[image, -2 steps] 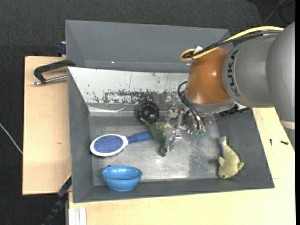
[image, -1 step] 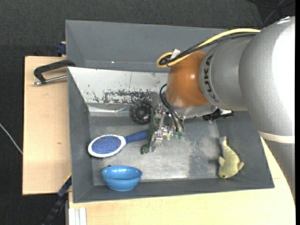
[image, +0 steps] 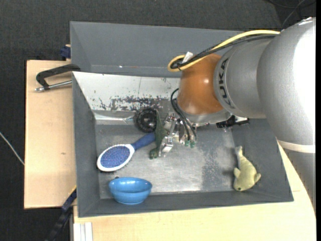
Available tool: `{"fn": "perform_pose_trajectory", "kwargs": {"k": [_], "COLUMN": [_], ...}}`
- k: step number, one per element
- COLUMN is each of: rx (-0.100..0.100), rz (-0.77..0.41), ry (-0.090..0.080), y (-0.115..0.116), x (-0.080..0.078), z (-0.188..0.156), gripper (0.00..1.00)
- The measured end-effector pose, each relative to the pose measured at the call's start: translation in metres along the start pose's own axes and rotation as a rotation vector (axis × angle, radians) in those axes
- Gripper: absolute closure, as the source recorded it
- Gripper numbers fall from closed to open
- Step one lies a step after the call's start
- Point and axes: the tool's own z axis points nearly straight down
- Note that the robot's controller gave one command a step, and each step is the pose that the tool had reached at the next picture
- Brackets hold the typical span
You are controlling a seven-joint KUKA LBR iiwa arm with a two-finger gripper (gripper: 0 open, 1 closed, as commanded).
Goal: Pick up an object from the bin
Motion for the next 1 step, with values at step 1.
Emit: {"fn": "perform_pose_trajectory", "kwargs": {"k": [1], "rx": [-0.001], "rz": [-0.333], "ry": [0.004], "y": [-0.0527], "x": [0.0237], "z": [-0.1843], "gripper": [1.0]}}
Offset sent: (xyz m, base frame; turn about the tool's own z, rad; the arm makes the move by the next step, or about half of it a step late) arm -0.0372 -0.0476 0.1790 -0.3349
